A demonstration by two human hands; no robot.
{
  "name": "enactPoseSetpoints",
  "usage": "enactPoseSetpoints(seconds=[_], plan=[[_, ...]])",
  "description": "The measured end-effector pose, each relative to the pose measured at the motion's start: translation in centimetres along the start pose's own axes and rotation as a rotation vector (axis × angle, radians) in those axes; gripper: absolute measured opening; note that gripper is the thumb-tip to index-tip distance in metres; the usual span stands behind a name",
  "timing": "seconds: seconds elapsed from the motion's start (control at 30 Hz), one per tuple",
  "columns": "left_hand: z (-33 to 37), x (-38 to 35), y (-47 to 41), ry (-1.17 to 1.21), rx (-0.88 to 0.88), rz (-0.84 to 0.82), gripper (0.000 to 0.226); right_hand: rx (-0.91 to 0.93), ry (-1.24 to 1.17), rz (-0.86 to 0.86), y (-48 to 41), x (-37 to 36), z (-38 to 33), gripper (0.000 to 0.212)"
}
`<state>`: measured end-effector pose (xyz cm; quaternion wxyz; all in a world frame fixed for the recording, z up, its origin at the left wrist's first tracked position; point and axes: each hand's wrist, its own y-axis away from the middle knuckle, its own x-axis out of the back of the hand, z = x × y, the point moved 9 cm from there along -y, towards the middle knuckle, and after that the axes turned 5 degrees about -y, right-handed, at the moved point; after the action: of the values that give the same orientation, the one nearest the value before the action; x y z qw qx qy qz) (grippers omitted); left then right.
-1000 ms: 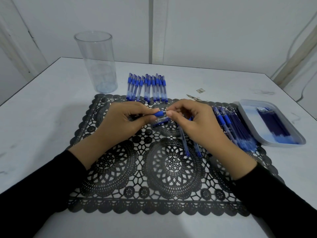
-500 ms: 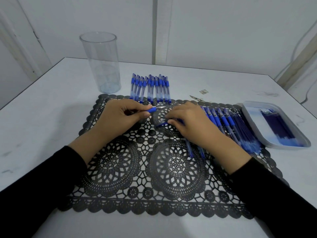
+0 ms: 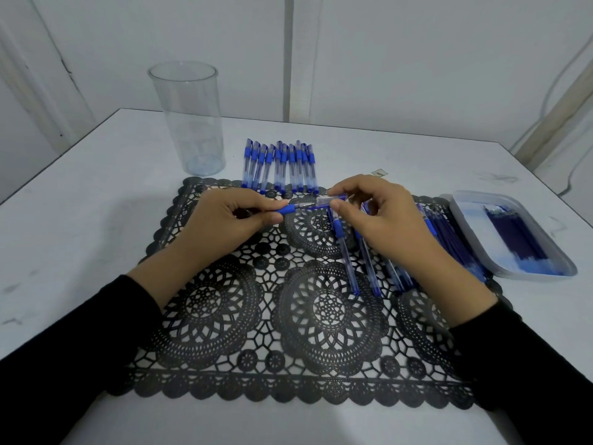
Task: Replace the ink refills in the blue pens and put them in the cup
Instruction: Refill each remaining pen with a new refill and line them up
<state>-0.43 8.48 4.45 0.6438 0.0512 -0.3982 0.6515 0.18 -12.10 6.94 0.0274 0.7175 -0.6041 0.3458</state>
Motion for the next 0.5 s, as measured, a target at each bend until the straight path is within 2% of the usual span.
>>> enactPoseSetpoints(seconds=[0.37, 0.5], plan=[[2.0, -0.6, 0.3, 0.017, -0.115, 0.016, 0.032, 0.041, 0.002, -0.044, 0.2, -1.1, -0.8, 0.012], [1.9, -0.4, 0.3, 0.046, -0.101, 0.030, 0.035, 0.037, -0.060, -0.029, 0.3, -1.1, -0.8, 0.014]])
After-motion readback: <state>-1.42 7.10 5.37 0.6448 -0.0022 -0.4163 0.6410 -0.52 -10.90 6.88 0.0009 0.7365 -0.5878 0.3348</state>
